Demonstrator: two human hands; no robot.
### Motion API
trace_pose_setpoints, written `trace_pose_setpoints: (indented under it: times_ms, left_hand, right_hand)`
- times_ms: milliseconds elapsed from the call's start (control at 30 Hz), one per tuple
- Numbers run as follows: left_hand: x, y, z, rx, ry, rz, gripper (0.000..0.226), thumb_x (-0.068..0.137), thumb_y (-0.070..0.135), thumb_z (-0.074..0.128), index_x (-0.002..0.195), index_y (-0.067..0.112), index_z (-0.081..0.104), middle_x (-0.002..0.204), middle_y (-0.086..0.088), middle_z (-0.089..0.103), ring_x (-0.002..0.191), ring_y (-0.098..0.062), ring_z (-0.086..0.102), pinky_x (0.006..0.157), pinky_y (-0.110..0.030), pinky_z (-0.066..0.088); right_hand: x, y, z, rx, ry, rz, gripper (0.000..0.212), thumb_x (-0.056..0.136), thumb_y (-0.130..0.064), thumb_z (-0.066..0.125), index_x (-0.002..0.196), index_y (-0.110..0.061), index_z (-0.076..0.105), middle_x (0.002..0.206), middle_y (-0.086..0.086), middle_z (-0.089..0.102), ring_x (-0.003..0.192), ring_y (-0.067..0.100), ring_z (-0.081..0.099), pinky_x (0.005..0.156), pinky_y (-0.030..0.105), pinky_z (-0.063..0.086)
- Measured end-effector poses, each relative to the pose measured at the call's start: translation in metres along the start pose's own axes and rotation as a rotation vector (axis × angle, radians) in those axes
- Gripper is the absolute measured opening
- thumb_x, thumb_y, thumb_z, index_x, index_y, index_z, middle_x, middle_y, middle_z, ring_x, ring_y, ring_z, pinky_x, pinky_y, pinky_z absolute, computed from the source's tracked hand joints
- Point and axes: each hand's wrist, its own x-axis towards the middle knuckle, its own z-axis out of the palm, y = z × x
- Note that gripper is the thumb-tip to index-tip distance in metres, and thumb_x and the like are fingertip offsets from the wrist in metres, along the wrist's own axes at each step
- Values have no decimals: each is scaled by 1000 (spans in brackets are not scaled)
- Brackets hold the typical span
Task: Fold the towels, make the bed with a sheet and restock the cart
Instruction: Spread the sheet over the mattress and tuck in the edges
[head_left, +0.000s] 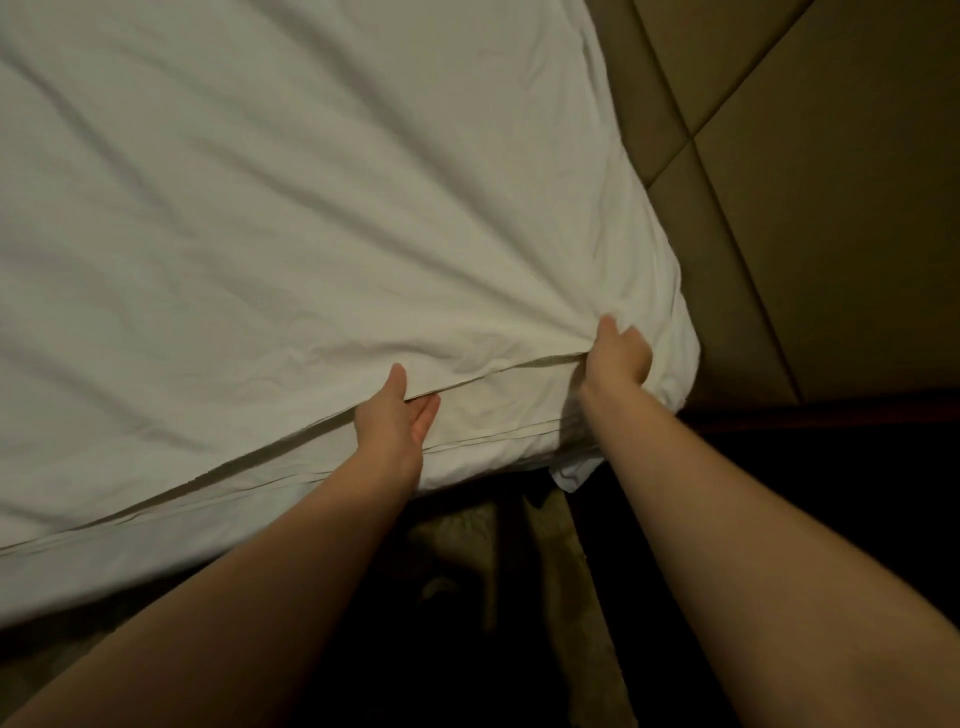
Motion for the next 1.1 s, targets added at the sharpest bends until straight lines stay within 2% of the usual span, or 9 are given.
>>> trace_pose_setpoints:
  times_ms: [200,267,367,467,600,733,800,900,1100]
  left_hand:
    - [-7,-24,-23,120,125,52,39,98,20,49,132,1,43,124,-15,57,79,-19,64,75,-28,56]
    - [-8,-26,-31,151,150,75,38,98,20,48,130,-1,42,125,-16,56,78,-20,64,72,-28,58]
    - [-9,-24,-33,178,152,98,39,99,21,47,131,-1,41,126,-17,55,76,-19,63,71,-27,57]
    - [-8,-25,-33,210,174,130,40,99,22,46,132,-1,40,126,-17,55,74,-18,63,58,-20,57]
    - [-8,-24,-34,247,186,147,39,100,22,45,131,0,40,124,-17,54,72,-17,62,55,-20,56]
    - [-10,-24,-31,275,193,139,38,100,22,45,129,-1,42,125,-20,54,83,-24,62,69,-27,54]
    - [-11,-25,-31,272,191,134,38,100,22,44,130,-2,41,127,-20,54,89,-26,61,76,-29,51]
    - [-12,-25,-34,280,163,138,41,101,22,42,133,-2,36,121,-17,54,88,-25,61,76,-30,51]
    - [-12,-28,-38,302,150,138,38,101,24,43,132,2,39,127,-14,54,80,-21,64,67,-27,56]
  right_hand:
    - [-22,38,-11,47,129,63,30,98,-21,49,112,-1,65,110,11,65,99,24,57,90,29,46]
    - [-27,51,-16,25,165,92,26,97,-23,49,96,-2,65,96,11,63,95,29,58,91,36,48]
    - [-31,63,-19,63,179,141,27,96,-25,51,97,-5,68,90,7,60,96,33,60,90,48,51]
    - [-34,68,-16,74,187,202,29,96,-26,51,103,-5,70,96,10,66,97,33,62,90,47,51]
    - [-33,59,-23,9,199,225,35,98,-27,45,116,-5,66,114,13,65,105,33,59,94,37,48]
    - [-23,47,-29,-22,175,251,35,99,-25,45,117,-1,63,112,10,63,105,29,58,90,35,48]
    - [-20,45,-30,-82,128,256,35,97,-28,46,105,-2,67,96,7,61,99,30,61,90,39,51]
    - [-2,52,-34,-179,77,253,31,89,-35,54,69,-13,61,80,6,58,97,33,63,89,47,52]
    - [-7,44,-44,-325,75,173,41,95,-34,49,109,1,65,108,10,64,103,29,59,87,32,48]
